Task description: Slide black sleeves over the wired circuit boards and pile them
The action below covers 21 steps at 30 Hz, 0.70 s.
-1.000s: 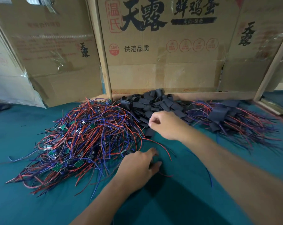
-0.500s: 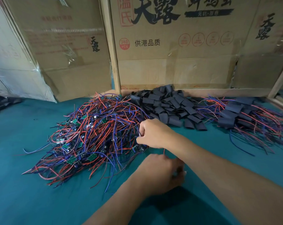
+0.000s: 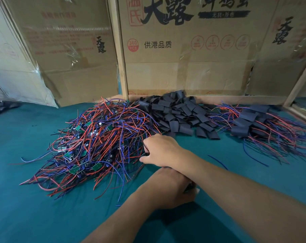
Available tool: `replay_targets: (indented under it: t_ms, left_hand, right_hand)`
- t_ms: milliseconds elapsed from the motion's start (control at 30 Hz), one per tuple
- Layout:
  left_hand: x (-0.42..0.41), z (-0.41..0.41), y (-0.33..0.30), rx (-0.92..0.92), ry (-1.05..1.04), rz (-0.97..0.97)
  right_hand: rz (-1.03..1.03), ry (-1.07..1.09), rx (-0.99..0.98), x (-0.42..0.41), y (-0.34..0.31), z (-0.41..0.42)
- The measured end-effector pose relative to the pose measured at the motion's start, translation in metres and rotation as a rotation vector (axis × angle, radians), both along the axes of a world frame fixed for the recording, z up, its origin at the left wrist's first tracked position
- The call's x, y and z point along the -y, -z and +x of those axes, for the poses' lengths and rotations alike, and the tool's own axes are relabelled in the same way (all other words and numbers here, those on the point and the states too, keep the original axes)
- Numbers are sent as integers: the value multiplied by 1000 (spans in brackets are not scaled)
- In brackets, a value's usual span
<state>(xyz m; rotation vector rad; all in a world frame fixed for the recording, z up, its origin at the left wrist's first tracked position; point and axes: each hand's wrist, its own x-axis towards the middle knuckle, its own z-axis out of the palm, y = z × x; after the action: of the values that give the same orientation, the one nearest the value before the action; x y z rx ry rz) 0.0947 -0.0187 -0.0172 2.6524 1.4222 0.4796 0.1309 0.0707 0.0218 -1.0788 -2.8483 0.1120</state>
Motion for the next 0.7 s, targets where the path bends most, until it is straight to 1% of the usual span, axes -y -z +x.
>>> replay_targets:
  t_ms: [67, 100, 200, 300, 367, 467, 533, 633, 700]
  left_hand:
    - [0, 0, 0, 19, -6, 0]
    - [0, 1, 0, 36, -19, 5]
    - [-1, 1, -1, 48, -69, 21]
    - [-3, 0, 1, 47, -110, -4]
    - [-4, -2, 3, 90, -142, -30]
    - [-8, -6, 3, 160, -222, -10]
    - [-11, -8, 2, 268, -292, 3]
    - [-15, -10, 0, 557, -372, -3]
    - [-18, -13, -2, 770, -414, -12]
  right_hand:
    - [11, -6, -18, 0, 0, -1]
    - [13, -1, -57, 0, -2, 0]
    - [29, 28, -254, -3, -17, 8]
    - [172, -15, -381, -6, -40, 21]
    - [255, -36, -451, -6, -51, 32]
    - [241, -14, -629, -5, -60, 54]
    - [210, -19, -764, 0, -60, 69]
    - [199, -57, -954, 11, -51, 88]
    - [213, -59, -1021, 17, -42, 98]
